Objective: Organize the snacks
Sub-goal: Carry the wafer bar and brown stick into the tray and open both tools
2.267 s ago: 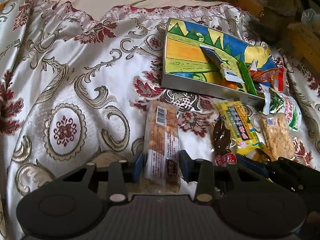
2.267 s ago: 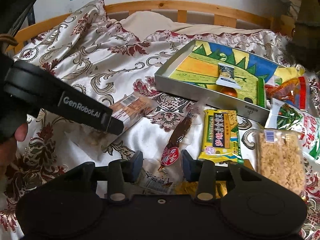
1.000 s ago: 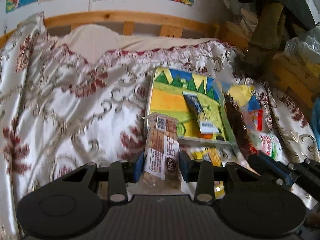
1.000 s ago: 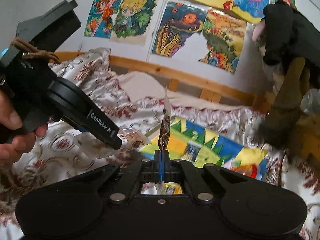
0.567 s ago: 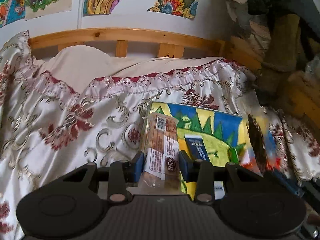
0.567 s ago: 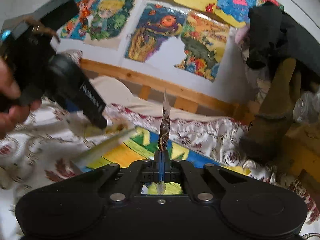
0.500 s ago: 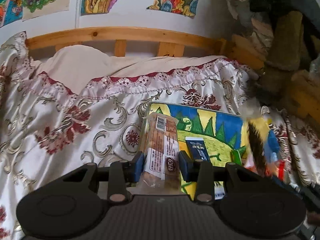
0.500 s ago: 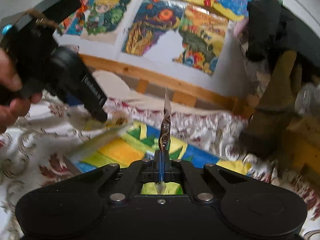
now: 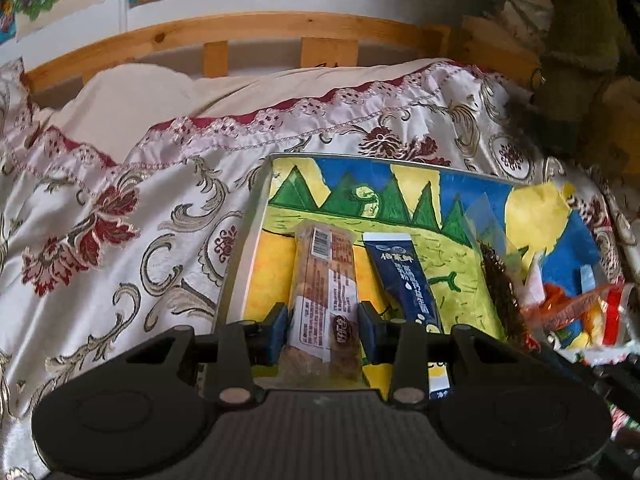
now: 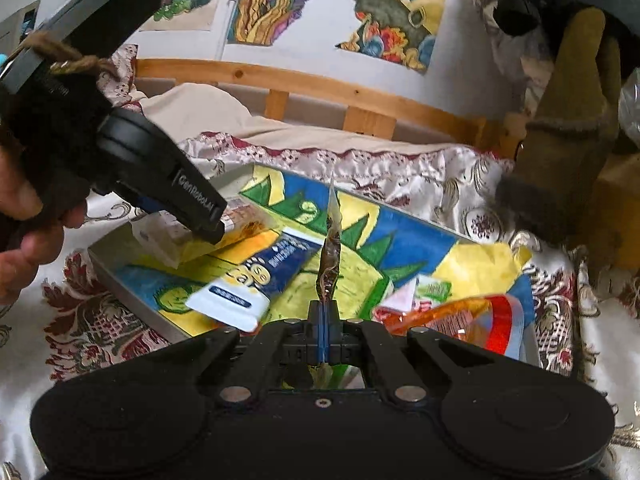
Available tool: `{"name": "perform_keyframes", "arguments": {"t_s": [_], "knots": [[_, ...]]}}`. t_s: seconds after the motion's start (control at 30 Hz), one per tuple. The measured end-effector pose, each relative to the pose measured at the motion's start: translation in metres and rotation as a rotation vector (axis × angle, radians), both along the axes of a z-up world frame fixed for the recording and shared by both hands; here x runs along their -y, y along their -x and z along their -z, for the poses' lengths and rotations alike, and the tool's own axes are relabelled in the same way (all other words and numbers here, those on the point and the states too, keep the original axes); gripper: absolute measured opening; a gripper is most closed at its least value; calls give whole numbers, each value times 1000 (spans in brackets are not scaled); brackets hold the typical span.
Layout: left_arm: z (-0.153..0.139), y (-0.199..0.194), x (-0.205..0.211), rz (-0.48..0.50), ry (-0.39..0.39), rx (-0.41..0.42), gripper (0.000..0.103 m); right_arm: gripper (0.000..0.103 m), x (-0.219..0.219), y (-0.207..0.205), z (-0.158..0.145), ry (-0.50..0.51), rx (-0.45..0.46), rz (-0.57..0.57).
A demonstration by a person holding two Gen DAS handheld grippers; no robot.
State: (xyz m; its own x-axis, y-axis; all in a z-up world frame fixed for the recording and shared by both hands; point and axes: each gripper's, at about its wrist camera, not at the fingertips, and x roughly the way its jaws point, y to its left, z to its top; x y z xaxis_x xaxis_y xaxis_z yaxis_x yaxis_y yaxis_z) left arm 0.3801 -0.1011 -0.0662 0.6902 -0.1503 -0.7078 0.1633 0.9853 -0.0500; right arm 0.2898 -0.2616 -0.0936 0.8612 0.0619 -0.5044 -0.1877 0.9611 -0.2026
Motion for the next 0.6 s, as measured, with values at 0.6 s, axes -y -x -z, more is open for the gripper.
{"name": "perform_keyframes", "arguments": {"t_s": [0.6], "knots": [[10, 3, 8, 17, -39, -17, 41, 4, 6, -2, 3, -44, -50, 30]]}}
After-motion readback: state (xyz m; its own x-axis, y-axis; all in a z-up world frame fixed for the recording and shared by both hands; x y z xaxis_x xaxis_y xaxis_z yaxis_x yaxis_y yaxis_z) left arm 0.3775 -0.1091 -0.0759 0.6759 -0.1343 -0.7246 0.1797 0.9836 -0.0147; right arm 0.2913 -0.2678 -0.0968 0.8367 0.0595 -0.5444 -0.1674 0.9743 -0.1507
